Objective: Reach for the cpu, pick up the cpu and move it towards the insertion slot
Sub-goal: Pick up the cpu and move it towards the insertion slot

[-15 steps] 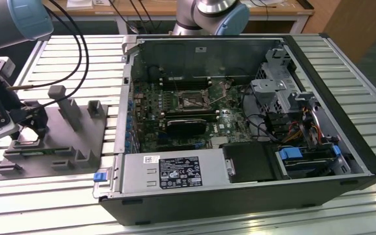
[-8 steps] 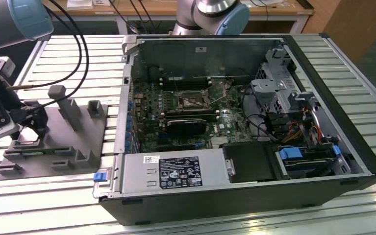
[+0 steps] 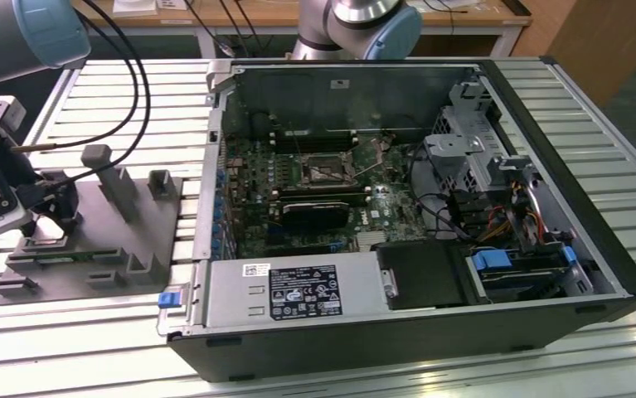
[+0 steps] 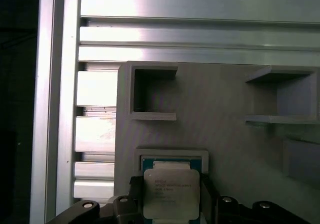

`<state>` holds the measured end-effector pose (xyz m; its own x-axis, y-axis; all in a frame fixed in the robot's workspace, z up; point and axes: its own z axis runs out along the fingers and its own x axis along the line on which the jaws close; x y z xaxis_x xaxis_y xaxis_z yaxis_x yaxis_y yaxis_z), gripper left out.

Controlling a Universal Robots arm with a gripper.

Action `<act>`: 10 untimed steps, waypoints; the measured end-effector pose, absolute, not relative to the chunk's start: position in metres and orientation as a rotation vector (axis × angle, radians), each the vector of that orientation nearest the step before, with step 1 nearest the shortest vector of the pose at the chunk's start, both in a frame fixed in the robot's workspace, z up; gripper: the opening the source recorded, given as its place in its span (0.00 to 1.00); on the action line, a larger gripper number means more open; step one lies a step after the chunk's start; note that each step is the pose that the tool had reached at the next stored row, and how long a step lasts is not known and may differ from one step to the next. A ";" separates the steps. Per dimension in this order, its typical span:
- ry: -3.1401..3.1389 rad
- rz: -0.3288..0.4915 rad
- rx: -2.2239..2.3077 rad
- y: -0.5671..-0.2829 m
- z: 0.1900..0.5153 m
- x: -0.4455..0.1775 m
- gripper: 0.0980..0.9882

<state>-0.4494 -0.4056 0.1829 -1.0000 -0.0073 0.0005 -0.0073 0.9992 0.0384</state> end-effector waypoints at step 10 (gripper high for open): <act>-3.140 -0.060 0.011 -0.406 0.191 -0.449 0.50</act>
<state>-0.4494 -0.4056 0.1907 -1.0000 -0.0073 0.0004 -0.0073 0.9992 0.0384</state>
